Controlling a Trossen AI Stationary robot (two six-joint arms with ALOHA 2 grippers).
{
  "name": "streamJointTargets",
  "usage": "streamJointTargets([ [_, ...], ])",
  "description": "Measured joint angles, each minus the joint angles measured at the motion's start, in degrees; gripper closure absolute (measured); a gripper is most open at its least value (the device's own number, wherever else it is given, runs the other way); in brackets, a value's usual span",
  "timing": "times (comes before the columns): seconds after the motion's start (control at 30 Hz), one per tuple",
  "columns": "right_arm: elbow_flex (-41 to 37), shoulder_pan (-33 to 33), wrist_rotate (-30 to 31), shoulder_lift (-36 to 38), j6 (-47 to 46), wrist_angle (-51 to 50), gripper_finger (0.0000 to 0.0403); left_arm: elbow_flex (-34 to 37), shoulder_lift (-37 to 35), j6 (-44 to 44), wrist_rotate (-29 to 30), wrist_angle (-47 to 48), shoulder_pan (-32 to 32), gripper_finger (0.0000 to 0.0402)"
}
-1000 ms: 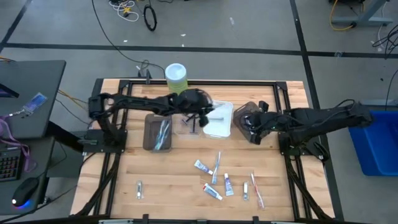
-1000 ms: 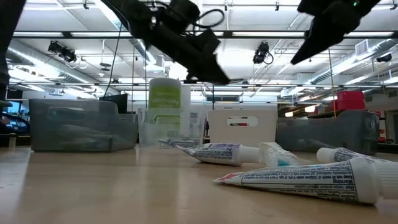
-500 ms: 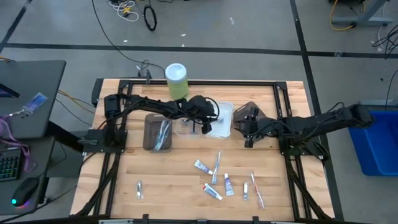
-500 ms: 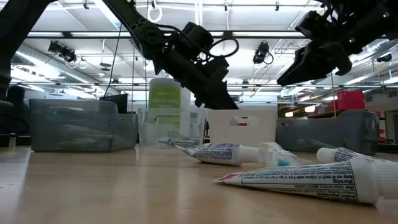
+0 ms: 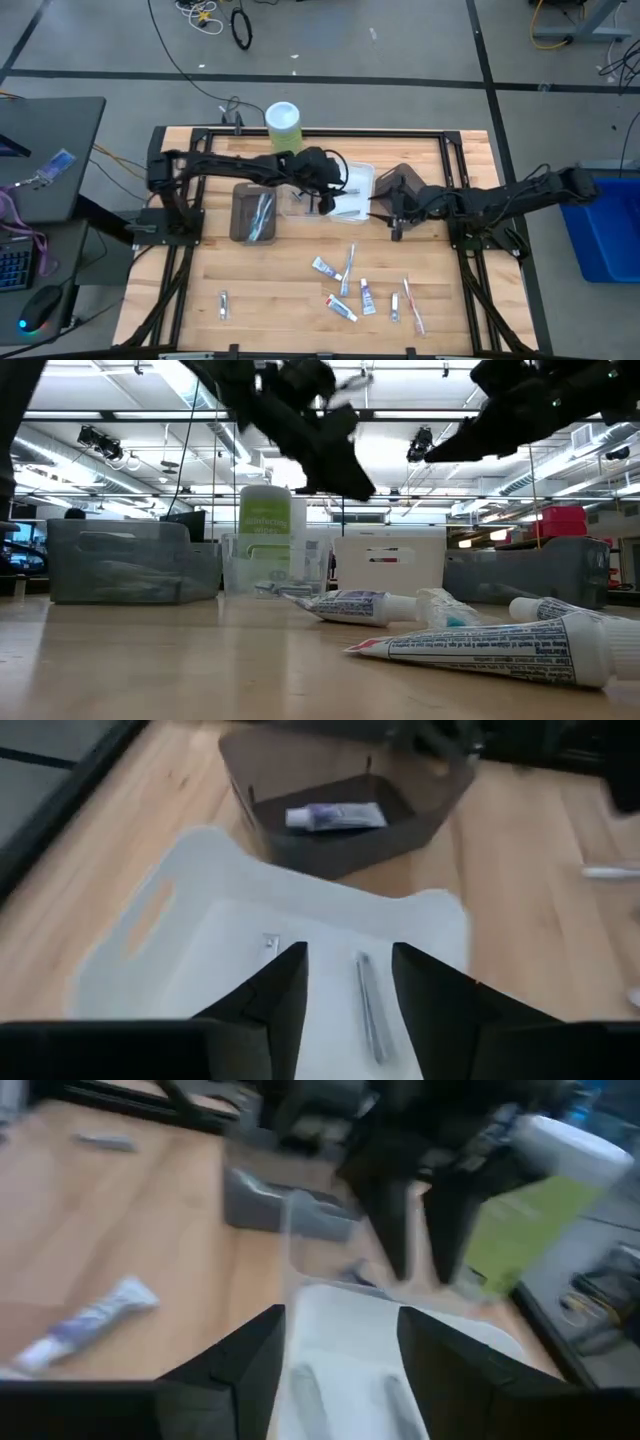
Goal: Pick & Place Travel size toiletries
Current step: Put the purple toothpaste into the right black bin
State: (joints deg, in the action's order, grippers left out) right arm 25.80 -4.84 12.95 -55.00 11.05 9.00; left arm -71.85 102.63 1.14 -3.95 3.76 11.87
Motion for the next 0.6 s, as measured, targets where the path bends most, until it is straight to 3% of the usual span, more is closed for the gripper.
streamJointTargets([
  [0.1, 0.1, 0.0, -4.1, -1.0, -0.2, 3.0, 0.0188, -0.1, -6.5, -2.8, 2.2, 10.2, -1.1, 0.0255],
  [0.33, 0.0, -1.5, -14.9, -6.9, -2.8, 7.9, 0.0174, 0.0, -22.7, -5.9, 13.6, 26.2, -6.2, 0.0262],
  [0.53, 0.8, -6.0, -29.7, -14.9, -5.7, 10.1, 0.0175, 8.7, -32.4, -5.9, 13.6, 22.0, -11.5, 0.0264],
  [0.6, 2.3, -8.0, -30.7, -17.7, -6.1, 10.3, 0.0177, 14.1, -35.1, -5.2, 13.1, 19.2, -12.7, 0.0264],
])
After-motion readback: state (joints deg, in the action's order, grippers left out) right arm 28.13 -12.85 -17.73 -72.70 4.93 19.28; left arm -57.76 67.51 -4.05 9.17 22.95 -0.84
